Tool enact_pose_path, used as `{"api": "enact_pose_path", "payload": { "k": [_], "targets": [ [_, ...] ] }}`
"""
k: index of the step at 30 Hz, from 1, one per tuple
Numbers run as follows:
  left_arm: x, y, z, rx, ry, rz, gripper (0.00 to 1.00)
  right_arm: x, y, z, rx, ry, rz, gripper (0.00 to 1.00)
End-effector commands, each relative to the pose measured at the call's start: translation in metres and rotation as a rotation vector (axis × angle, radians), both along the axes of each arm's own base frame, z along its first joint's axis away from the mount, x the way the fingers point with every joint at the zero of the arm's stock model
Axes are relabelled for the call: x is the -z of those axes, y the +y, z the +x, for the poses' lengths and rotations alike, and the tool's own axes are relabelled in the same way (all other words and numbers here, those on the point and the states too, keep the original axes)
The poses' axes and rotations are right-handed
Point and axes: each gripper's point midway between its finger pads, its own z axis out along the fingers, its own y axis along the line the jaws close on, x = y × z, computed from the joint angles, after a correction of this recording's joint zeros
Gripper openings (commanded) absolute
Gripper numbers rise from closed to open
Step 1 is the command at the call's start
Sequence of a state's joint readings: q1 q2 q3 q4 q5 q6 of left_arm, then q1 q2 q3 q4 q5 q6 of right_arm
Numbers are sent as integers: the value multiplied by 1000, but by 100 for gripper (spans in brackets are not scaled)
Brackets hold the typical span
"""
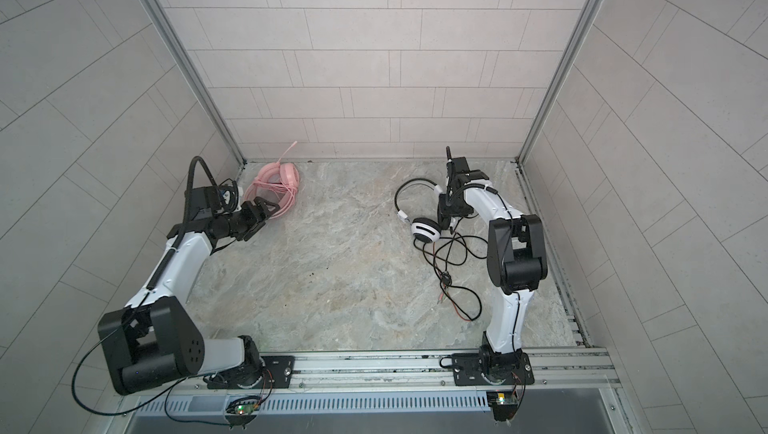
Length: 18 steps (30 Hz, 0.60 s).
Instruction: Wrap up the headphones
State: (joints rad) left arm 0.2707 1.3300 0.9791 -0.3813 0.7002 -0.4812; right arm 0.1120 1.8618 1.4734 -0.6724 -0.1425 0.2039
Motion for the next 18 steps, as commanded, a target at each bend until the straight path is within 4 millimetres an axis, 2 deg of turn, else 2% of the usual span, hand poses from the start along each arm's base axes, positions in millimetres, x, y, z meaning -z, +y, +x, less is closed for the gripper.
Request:
{"api": "enact_pose_path", "payload": {
  "k": [1, 4, 7, 11, 13, 18],
  "targets": [
    [-7, -14, 1, 41, -40, 3, 84, -45, 27, 34, -42, -244, 65, 2],
    [-9, -29, 3, 82, -31, -1, 84, -56, 49, 36, -93, -320, 65, 1],
    [-18, -53, 6, 142, -43, 12, 84, -54, 72, 31, -129, -339, 86, 2],
    [-45, -102, 12, 302, -148, -10, 84, -51, 108, 23, -195, -385, 95, 0],
    [-54, -123, 16, 349, -193, -18, 84, -51, 133, 17, -248, -394, 92, 0],
    [-58, -151, 27, 397, -235, 21, 84, -55, 181, 4, -369, -414, 87, 0]
  ]
}}
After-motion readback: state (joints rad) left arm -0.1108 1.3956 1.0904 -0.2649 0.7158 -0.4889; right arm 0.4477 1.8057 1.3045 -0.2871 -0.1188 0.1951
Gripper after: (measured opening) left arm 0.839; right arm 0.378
